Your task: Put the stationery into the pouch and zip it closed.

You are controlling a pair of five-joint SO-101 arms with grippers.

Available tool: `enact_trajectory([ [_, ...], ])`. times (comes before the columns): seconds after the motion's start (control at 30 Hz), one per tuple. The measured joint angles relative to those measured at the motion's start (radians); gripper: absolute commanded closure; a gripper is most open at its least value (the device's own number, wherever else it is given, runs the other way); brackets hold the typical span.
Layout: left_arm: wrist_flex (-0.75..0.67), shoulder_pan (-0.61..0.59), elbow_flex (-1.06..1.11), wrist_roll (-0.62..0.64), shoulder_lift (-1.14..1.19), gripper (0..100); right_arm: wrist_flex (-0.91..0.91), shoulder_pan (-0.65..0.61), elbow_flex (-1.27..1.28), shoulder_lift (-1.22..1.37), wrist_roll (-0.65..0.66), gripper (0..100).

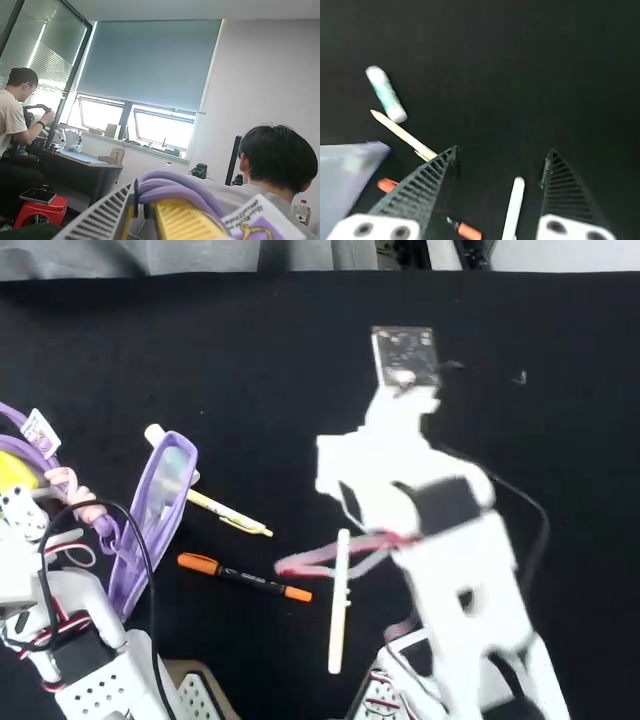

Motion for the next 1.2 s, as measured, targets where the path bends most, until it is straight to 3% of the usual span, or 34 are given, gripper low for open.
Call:
enact_trajectory([
  [0.33,0.0,0.002,0.002,0.0,0.005,97,-0.008,-0.003,0.158,0.252,-0.12,74.4],
  [0.67,0.0,0.002,0.002,0.0,0.005,97,-0.397,-0.003,0.489,0.255,-0.127,74.4],
  [1.2,0.0,0.002,0.018,0.0,0.003,97,-0.511,0.003,0.566,0.264,-0.133,74.4],
])
